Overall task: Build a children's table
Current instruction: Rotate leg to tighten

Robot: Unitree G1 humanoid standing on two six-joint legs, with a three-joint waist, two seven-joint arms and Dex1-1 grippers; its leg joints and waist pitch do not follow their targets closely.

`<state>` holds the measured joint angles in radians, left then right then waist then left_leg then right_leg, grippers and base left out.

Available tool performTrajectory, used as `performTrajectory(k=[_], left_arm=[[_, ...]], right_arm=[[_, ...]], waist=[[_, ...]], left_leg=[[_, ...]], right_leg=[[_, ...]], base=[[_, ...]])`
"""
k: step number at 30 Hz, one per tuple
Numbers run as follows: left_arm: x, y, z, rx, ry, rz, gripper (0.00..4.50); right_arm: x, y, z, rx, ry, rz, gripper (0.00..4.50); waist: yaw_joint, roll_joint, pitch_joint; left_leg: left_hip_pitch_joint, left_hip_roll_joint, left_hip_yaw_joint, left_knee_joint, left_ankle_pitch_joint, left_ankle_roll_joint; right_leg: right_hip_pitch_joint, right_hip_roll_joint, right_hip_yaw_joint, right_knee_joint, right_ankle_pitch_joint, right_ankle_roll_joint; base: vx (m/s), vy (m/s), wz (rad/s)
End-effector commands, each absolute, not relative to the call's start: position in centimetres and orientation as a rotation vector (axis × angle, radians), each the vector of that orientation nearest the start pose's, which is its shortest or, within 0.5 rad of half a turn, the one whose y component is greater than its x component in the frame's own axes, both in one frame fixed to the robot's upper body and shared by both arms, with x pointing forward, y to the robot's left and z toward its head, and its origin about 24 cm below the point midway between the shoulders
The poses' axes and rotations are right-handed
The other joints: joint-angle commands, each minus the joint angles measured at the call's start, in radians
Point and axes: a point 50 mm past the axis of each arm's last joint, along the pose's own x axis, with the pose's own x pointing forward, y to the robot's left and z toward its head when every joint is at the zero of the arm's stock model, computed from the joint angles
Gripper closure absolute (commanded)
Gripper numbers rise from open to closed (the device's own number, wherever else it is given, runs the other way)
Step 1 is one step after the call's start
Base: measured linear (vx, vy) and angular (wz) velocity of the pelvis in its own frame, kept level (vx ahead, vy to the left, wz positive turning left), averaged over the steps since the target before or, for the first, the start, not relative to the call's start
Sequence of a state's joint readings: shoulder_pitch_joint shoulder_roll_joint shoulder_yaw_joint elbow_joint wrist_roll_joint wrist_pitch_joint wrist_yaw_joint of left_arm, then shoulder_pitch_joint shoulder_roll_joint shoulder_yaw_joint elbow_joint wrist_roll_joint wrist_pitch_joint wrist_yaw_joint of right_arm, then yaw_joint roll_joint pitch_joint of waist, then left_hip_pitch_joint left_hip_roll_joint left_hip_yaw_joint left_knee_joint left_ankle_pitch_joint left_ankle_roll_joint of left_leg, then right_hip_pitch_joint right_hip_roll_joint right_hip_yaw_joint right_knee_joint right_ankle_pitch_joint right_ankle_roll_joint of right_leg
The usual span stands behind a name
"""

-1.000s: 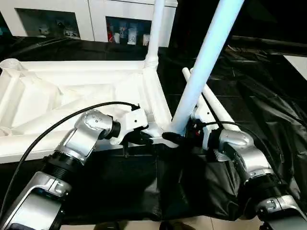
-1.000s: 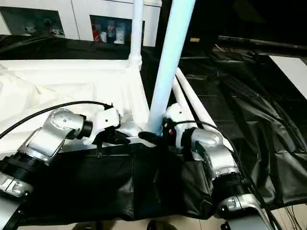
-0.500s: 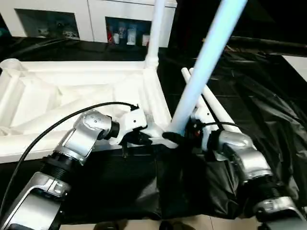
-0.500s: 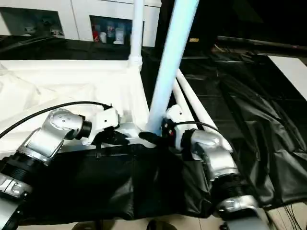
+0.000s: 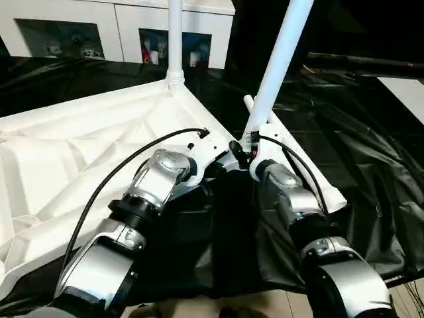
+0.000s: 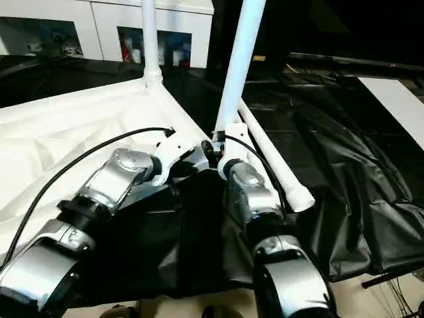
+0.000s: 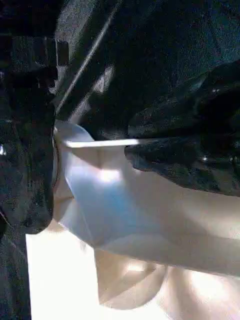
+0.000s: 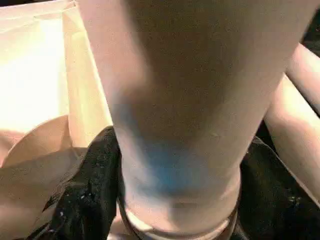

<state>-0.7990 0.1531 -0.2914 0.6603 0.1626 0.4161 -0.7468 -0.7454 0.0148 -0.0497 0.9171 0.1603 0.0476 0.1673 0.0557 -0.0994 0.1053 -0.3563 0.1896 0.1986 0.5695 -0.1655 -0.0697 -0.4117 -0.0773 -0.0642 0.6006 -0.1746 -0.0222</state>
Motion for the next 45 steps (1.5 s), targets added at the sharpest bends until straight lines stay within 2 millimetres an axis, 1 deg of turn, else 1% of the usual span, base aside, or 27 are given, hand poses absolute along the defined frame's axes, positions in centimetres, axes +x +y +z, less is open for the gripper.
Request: performTrajectory(k=[1, 2, 4, 5, 7, 8, 9, 11, 12, 13, 15, 16, 18, 19, 21, 25, 26, 27, 30, 35, 38, 39, 40, 42, 43, 44, 45], left_arm=[[35.5, 7.6, 6.8, 0.473, 0.488, -0.910, 4.50], [35.3, 8.0, 6.8, 0.480, 0.486, -0.935, 4.50], [35.1, 8.3, 6.8, 0.482, 0.484, -0.969, 4.50], [35.1, 8.3, 6.8, 0.482, 0.484, -0.974, 4.50], [34.9, 8.8, 6.8, 0.513, 0.467, -1.017, 4.50], [34.5, 9.2, 6.7, 0.509, 0.472, -1.075, 4.50], [34.2, 9.6, 6.8, 0.519, 0.462, -1.120, 4.50], [33.4, 10.6, 6.7, 0.524, 0.470, -1.236, 4.50], [33.2, 10.8, 6.7, 0.527, 0.463, -1.269, 4.50], [32.9, 11.0, 6.8, 0.525, 0.455, -1.308, 4.50], [32.2, 11.5, 7.1, 0.519, 0.461, -1.389, 4.50], [32.1, 11.6, 7.1, 0.520, 0.463, -1.401, 4.50], [31.4, 12.3, 7.4, 0.521, 0.487, -1.453, 4.50], [31.3, 12.4, 7.5, 0.518, 0.482, -1.467, 4.50], [31.1, 12.6, 7.6, 0.507, 0.478, -1.488, 4.50], [31.1, 12.7, 7.7, 0.503, 0.473, -1.494, 4.50], [31.1, 12.7, 7.7, 0.501, 0.472, -1.495, 4.50], [31.0, 12.8, 7.7, 0.496, 0.472, -1.497, 4.50], [31.0, 12.8, 7.7, 0.494, 0.473, -1.498, 4.50], [30.9, 12.9, 7.7, 0.490, 0.476, -1.496, 4.50], [30.9, 12.9, 7.5, 0.483, 0.480, -1.483, 4.50], [31.1, 12.6, 7.4, 0.476, 0.476, -1.456, 4.50], [31.1, 12.6, 7.3, 0.475, 0.476, -1.454, 4.50], [31.4, 12.3, 7.2, 0.466, 0.467, -1.422, 4.50], [31.6, 11.8, 7.2, 0.458, 0.456, -1.389, 4.50], [31.6, 11.8, 7.2, 0.457, 0.455, -1.386, 4.50], [31.8, 11.4, 7.1, 0.450, 0.449, -1.364, 4.50]], right_arm=[[35.8, -7.6, 3.6, 0.209, 0.305, 0.423, 1.10], [35.7, -7.8, 4.0, 0.209, 0.277, 0.482, 1.04], [35.6, -8.1, 4.2, 0.188, 0.262, 0.534, 0.75], [35.6, -8.1, 4.3, 0.184, 0.260, 0.540, 0.75], [35.3, -8.7, 4.4, 0.126, 0.249, 0.605, 0.62], [34.9, -9.5, 4.4, 0.075, 0.243, 0.684, 0.57], [34.5, -10.1, 4.4, 0.038, 0.239, 0.733, 0.57], [33.5, -11.4, 4.4, -0.042, 0.234, 0.845, 0.57], [33.3, -11.8, 4.4, -0.045, 0.237, 0.868, 0.57], [33.1, -12.0, 4.4, -0.049, 0.239, 0.884, 0.57], [32.8, -12.7, 4.6, -0.052, 0.235, 0.918, 0.57], [32.8, -12.9, 4.7, -0.052, 0.234, 0.924, 0.57], [32.4, -13.6, 5.3, -0.044, 0.217, 0.966, 0.57], [32.2, -13.7, 5.4, -0.038, 0.212, 0.977, 0.57], [31.9, -13.8, 5.6, -0.034, 0.213, 1.010, 0.57], [31.6, -13.8, 5.4, -0.046, 0.219, 1.045, 0.57], [31.5, -13.7, 5.4, -0.047, 0.219, 1.053, 0.73], [31.3, -13.5, 5.3, -0.035, 0.219, 1.070, 0.90], [31.2, -13.5, 5.3, -0.029, 0.218, 1.079, 0.93], [31.1, -13.5, 5.2, -0.025, 0.223, 1.083, 1.28], [31.2, -13.5, 5.0, -0.006, 0.231, 1.052, 1.52], [31.4, -13.4, 4.7, 0.006, 0.236, 1.001, 1.59], [31.5, -13.4, 4.7, 0.007, 0.236, 0.997, 1.62], [31.7, -13.2, 4.3, 0.021, 0.242, 0.943, 1.65], [31.9, -12.9, 3.9, 0.034, 0.249, 0.893, 1.69], [31.9, -12.9, 3.9, 0.035, 0.250, 0.888, 1.69], [32.1, -12.6, 3.6, 0.044, 0.259, 0.841, 1.71]], waist=[[0.002, 0.002, -0.063], [0.002, 0.001, -0.064], [0.002, 0.002, -0.064], [0.003, 0.002, -0.065], [0.004, 0.001, -0.066], [0.007, 0.000, -0.065], [0.007, 0.002, -0.065], [0.013, 0.000, -0.068], [0.013, 0.000, -0.067], [0.010, 0.005, -0.068], [0.011, 0.007, -0.068], [0.010, 0.010, -0.069], [0.010, 0.011, -0.070], [0.012, 0.011, -0.072], [0.010, 0.011, -0.069], [0.014, 0.009, -0.067], [0.014, 0.005, -0.066], [0.016, 0.007, -0.066], [0.015, 0.006, -0.065], [0.011, 0.005, -0.067], [0.011, 0.005, -0.066], [0.011, 0.005, -0.067], [0.010, 0.004, -0.065], [0.008, 0.004, -0.064], [0.007, 0.005, -0.062], [0.006, 0.004, -0.062], [0.007, 0.006, -0.062]], left_leg=[[0.006, 0.040, -0.024, -0.068, -0.265, 0.035], [0.002, 0.039, -0.025, -0.068, -0.261, 0.043], [0.000, 0.040, -0.026, -0.068, -0.248, 0.052], [0.001, 0.041, -0.024, -0.068, -0.242, 0.054], [-0.002, 0.040, -0.024, -0.067, -0.216, 0.059], [-0.001, 0.040, -0.022, -0.065, -0.207, 0.067], [-0.002, 0.041, -0.022, -0.066, -0.199, 0.074], [0.000, 0.041, -0.021, -0.064, -0.176, 0.079], [-0.001, 0.042, -0.020, -0.064, -0.168, 0.082], [-0.001, 0.045, -0.021, -0.066, -0.164, 0.083], [0.003, 0.047, -0.019, -0.065, -0.163, 0.081], [0.002, 0.047, -0.020, -0.065, -0.160, 0.080], [0.004, 0.049, -0.018, -0.065, -0.149, 0.082], [0.003, 0.050, -0.017, -0.063, -0.141, 0.085], [0.004, 0.049, -0.016, -0.063, -0.131, 0.091], [0.003, 0.048, -0.016, -0.064, -0.158, 0.077], [0.002, 0.048, -0.016, -0.064, -0.167, 0.070], [0.003, 0.048, -0.017, -0.064, -0.171, 0.065], [0.002, 0.048, -0.018, -0.065, -0.169, 0.062], [0.003, 0.047, -0.018, -0.063, -0.158, 0.066], [0.002, 0.047, -0.017, -0.063, -0.149, 0.070], [0.002, 0.046, -0.017, -0.062, -0.147, 0.071], [0.002, 0.046, -0.018, -0.063, -0.156, 0.067], [0.001, 0.046, -0.019, -0.064, -0.173, 0.057], [0.003, 0.047, -0.020, -0.066, -0.187, 0.049], [0.003, 0.047, -0.021, -0.066, -0.201, 0.040], [0.004, 0.047, -0.022, -0.067, -0.207, 0.037]], right_leg=[[0.035, -0.073, 0.050, -0.083, -0.356, -0.133], [0.039, -0.074, 0.050, -0.083, -0.351, -0.137], [0.042, -0.075, 0.049, -0.083, -0.347, -0.141], [0.041, -0.075, 0.050, -0.083, -0.342, -0.145], [0.044, -0.076, 0.049, -0.080, -0.324, -0.157], [0.045, -0.074, 0.050, -0.082, -0.316, -0.155], [0.046, -0.074, 0.050, -0.080, -0.305, -0.160], [0.047, -0.073, 0.050, -0.077, -0.278, -0.162], [0.048, -0.074, 0.052, -0.073, -0.261, -0.168], [0.047, -0.072, 0.051, -0.070, -0.240, -0.184], [0.044, -0.072, 0.052, -0.066, -0.213, -0.206], [0.046, -0.073, 0.051, -0.064, -0.203, -0.214], [0.047, -0.071, 0.051, -0.057, -0.145, -0.242], [0.049, -0.071, 0.052, -0.055, -0.130, -0.244], [0.045, -0.069, 0.051, -0.053, -0.111, -0.255], [0.046, -0.073, 0.052, -0.060, -0.166, -0.243], [0.046, -0.074, 0.053, -0.062, -0.190, -0.235], [0.046, -0.075, 0.053, -0.063, -0.208, -0.227], [0.045, -0.074, 0.052, -0.063, -0.216, -0.218], [0.045, -0.072, 0.052, -0.061, -0.198, -0.219], [0.046, -0.072, 0.052, -0.060, -0.189, -0.223], [0.046, -0.073, 0.052, -0.059, -0.188, -0.224], [0.044, -0.073, 0.052, -0.062, -0.207, -0.221], [0.044, -0.075, 0.052, -0.066, -0.246, -0.210], [0.042, -0.076, 0.052, -0.070, -0.277, -0.202], [0.042, -0.077, 0.052, -0.073, -0.304, -0.193], [0.041, -0.078, 0.052, -0.074, -0.317, -0.189]], base=[[0.000, 0.000, 0.00], [0.000, 0.000, 0.00], [0.000, 0.000, 0.00], [0.000, 0.000, 0.00], [0.000, 0.000, 0.00], [0.000, 0.000, 0.00], [0.000, 0.000, 0.00], [0.000, 0.000, 0.00], [0.000, 0.000, 0.00], [0.000, 0.000, 0.00], [0.000, 0.000, 0.00], [0.000, 0.000, 0.00], [0.000, 0.000, 0.00], [0.000, 0.000, 0.00], [0.000, 0.000, 0.00], [0.000, 0.000, 0.00], [0.000, 0.000, 0.00], [0.000, 0.000, 0.00], [0.000, 0.000, 0.00], [0.000, 0.000, 0.00], [0.000, 0.000, 0.00], [0.000, 0.000, 0.00], [0.000, 0.000, 0.00], [0.000, 0.000, 0.00], [0.000, 0.000, 0.00], [0.000, 0.000, 0.00], [0.000, 0.000, 0.00]])
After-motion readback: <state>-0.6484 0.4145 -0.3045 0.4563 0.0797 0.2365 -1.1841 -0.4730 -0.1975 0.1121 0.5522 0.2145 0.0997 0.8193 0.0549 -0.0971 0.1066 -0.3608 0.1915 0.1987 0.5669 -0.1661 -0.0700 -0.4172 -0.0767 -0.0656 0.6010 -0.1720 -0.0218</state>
